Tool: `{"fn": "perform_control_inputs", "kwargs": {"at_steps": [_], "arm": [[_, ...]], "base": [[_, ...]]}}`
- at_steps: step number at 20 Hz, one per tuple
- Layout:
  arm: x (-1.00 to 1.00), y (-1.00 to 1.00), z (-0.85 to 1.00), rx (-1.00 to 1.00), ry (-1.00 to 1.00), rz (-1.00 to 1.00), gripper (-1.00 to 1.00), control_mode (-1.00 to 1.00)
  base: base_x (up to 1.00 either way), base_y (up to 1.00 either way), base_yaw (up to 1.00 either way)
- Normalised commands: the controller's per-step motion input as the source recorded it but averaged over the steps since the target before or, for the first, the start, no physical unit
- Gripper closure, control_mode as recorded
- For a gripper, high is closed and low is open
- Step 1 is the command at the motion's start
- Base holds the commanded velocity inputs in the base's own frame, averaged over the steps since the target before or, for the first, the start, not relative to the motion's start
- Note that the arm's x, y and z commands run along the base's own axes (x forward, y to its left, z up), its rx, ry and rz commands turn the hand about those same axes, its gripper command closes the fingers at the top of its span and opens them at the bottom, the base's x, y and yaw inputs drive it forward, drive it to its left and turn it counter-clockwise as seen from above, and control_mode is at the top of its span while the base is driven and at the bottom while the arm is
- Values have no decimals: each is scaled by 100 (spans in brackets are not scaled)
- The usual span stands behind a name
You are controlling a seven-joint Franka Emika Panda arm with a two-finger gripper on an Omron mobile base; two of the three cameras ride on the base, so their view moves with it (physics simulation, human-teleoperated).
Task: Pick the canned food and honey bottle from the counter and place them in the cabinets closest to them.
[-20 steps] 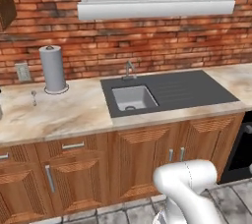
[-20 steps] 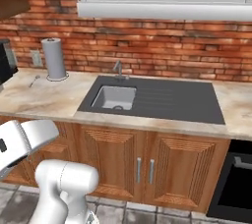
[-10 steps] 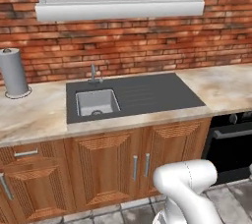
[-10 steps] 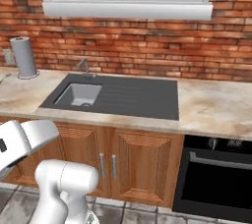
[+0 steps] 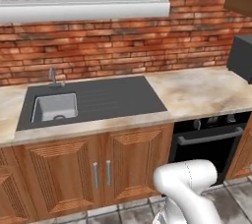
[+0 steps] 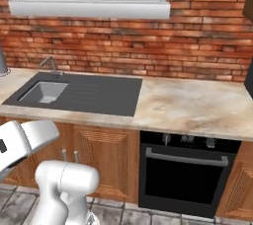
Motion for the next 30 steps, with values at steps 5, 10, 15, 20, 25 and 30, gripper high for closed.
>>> {"fn": "perform_control_inputs", "kwargs": {"at_steps": [5, 10, 15, 20, 25, 30], "arm": [[0, 0, 0, 0, 0, 0, -100, 100], [0, 0, 0, 0, 0, 0, -100, 100], [0, 0, 0, 0, 0, 0, -100, 100], [0, 0, 0, 0, 0, 0, -100, 100], [0, 0, 0, 0, 0, 0, -100, 100], [0, 0, 0, 0, 0, 0, -100, 100]], "base": [[9, -82, 0], [9, -82, 0], [10, -82, 0], [11, -82, 0], [12, -82, 0], [13, -80, 0]]}}
